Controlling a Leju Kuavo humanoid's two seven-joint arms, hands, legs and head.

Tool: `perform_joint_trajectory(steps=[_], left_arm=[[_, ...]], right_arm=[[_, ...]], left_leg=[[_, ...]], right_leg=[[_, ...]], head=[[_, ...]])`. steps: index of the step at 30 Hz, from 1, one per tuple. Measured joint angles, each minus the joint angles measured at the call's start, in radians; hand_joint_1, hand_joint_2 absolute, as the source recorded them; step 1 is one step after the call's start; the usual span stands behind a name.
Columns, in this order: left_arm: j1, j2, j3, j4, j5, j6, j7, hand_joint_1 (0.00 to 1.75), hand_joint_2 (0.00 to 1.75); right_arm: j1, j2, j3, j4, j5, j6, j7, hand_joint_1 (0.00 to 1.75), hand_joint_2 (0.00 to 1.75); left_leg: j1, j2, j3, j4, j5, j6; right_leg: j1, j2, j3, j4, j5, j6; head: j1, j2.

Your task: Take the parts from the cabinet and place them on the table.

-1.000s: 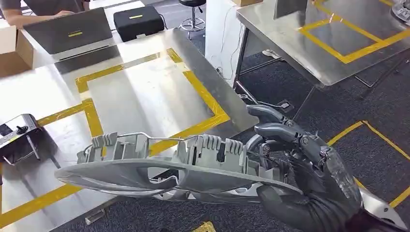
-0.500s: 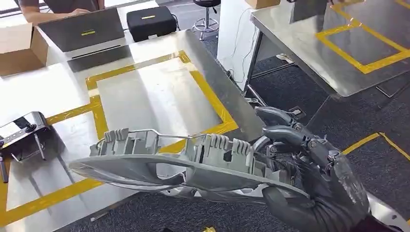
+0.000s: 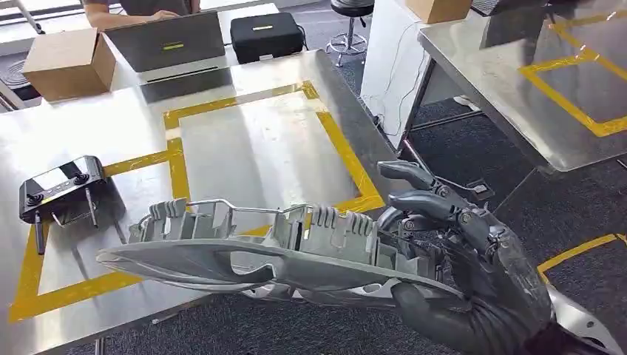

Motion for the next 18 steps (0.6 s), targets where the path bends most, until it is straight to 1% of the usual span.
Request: perform_joint_trajectory(steps=[1,2,3,4,5,6,7,8,9,10,11,12,13,14,15,16,17,18], left_arm=[[-0.001,-0.001,0.000,0.000,0.000,0.000,0.000,0.00,1.75],[-0.001,-0.001,0.000,0.000,0.000,0.002,-0.001,0.00,1.75],[-0.003,-0.001,0.000,0.000,0.000,0.002,-0.002,0.00,1.75],[-0.003,-0.002,0.000,0.000,0.000,0.002,-0.002,0.00,1.75],[-0.003,-0.002,0.000,0.000,0.000,0.002,-0.002,0.00,1.75],[-0.003,-0.003,0.000,0.000,0.000,0.002,-0.003,0.00,1.75],[-0.003,-0.003,0.000,0.000,0.000,0.002,-0.004,0.00,1.75],[-0.004,-0.003,0.000,0.000,0.000,0.002,-0.005,0.00,1.75],[-0.005,-0.004,0.000,0.000,0.000,0.002,-0.006,0.00,1.75],[-0.007,-0.004,0.000,0.000,0.000,0.002,-0.006,0.00,1.75],[-0.009,-0.005,0.000,0.000,0.000,0.002,-0.006,0.00,1.75],[-0.011,-0.005,0.000,0.000,0.000,0.002,-0.006,0.00,1.75],[-0.013,-0.005,0.000,0.000,0.000,0.001,-0.006,0.00,1.75],[-0.012,-0.006,0.000,0.000,0.000,0.002,-0.006,0.00,1.75],[-0.013,-0.006,0.000,0.000,0.000,0.002,-0.008,0.00,1.75],[-0.013,-0.005,0.000,0.000,0.000,0.001,-0.008,0.00,1.75],[-0.013,-0.005,0.000,0.000,0.001,0.001,-0.008,0.00,1.75],[-0.011,-0.005,0.000,0.000,0.001,0.000,-0.007,0.00,1.75]], right_arm=[[-0.001,0.000,-0.002,0.000,0.000,0.000,0.000,1.75,1.75],[-0.002,0.000,-0.003,0.000,0.000,0.000,0.000,1.75,1.75],[-0.001,-0.001,-0.004,0.000,0.000,0.000,0.000,1.75,1.75],[0.000,-0.001,-0.005,0.000,0.000,0.000,0.000,1.75,1.75],[0.003,-0.001,-0.004,0.000,0.000,0.000,0.000,1.75,1.75],[0.005,-0.001,-0.004,0.000,0.000,0.000,0.000,1.75,1.75],[0.006,-0.001,-0.004,0.000,0.000,0.000,0.000,1.75,1.75],[0.006,-0.001,-0.004,0.000,0.000,0.000,0.000,1.75,1.75],[0.006,-0.001,-0.005,0.000,0.000,0.000,0.000,1.75,1.75],[0.006,-0.001,-0.005,0.000,0.000,0.000,0.000,1.75,1.75],[0.006,-0.001,-0.005,0.000,0.000,0.000,0.000,1.75,1.75],[0.007,-0.001,-0.004,0.000,0.000,0.000,0.000,1.75,1.75],[0.006,-0.001,-0.005,0.000,0.000,0.000,0.000,1.75,1.75],[0.008,-0.001,-0.005,0.000,0.001,0.001,0.000,1.75,1.75],[0.006,-0.001,-0.005,0.000,0.002,0.002,0.000,1.75,1.75],[0.006,-0.001,-0.005,0.000,0.003,0.002,0.000,1.75,1.75],[0.005,0.000,-0.005,0.000,0.004,0.002,0.000,1.75,1.75],[0.006,0.000,-0.006,0.000,0.005,0.002,0.000,1.75,1.75]], left_leg=[[0.007,-0.012,0.016,-0.014,0.010,0.006],[0.013,-0.022,0.018,-0.020,0.016,0.008],[0.016,-0.030,0.017,-0.020,0.020,0.013],[0.019,-0.041,0.016,-0.020,0.020,0.014],[0.019,-0.052,0.016,-0.020,0.020,0.014],[0.019,-0.063,0.016,-0.019,0.020,0.014],[0.020,-0.077,0.017,-0.019,0.020,0.013],[0.022,-0.091,0.018,-0.018,0.019,0.012],[0.024,-0.104,0.019,-0.015,0.018,0.008],[0.027,-0.119,0.020,-0.011,0.014,0.003],[0.030,-0.130,0.019,-0.007,0.010,-0.003],[0.024,-0.141,0.010,0.001,0.007,-0.012],[0.029,-0.150,0.003,0.003,0.010,-0.018],[0.033,-0.160,-0.001,0.000,0.013,-0.025],[0.036,-0.171,-0.003,-0.008,0.016,-0.034],[0.034,-0.180,-0.005,-0.007,0.014,-0.040],[0.032,-0.140,-0.008,0.005,0.004,-0.043],[0.029,-0.096,-0.026,0.042,-0.023,-0.048]], right_leg=[[0.002,-0.009,0.003,0.001,-0.006,0.007],[-0.004,0.042,0.000,0.018,-0.023,0.017],[-0.008,0.078,-0.023,0.068,-0.058,0.021],[-0.012,0.097,-0.058,0.146,-0.097,0.026],[-0.015,0.104,-0.096,0.226,-0.128,0.030],[-0.017,0.104,-0.127,0.287,-0.144,0.034],[-0.020,0.104,-0.140,0.305,-0.133,0.036],[-0.023,0.104,-0.130,0.273,-0.098,0.038],[-0.025,0.108,-0.104,0.206,-0.051,0.039],[-0.028,0.126,-0.066,0.113,0.001,0.040],[-0.034,0.161,-0.035,0.035,0.034,0.042],[-0.037,0.204,-0.022,0.013,0.019,0.042],[-0.037,0.194,-0.023,0.006,0.014,0.034],[-0.033,0.185,-0.025,0.006,0.014,0.030],[-0.030,0.176,-0.024,0.008,0.012,0.022],[-0.036,0.162,-0.020,0.000,0.016,0.013],[-0.037,0.147,-0.014,-0.007,0.018,0.006],[-0.035,0.135,-0.009,-0.010,0.016,-0.002]], head=[[0.000,0.000],[0.003,0.000],[0.005,0.000],[0.014,0.000],[0.017,0.000],[0.017,0.000],[0.018,0.000],[0.018,0.000],[0.018,0.000],[0.018,0.000],[0.020,0.000],[0.023,0.000],[0.022,0.000],[0.020,0.000],[0.022,0.000],[0.020,0.000],[0.019,0.000],[0.008,0.000]])
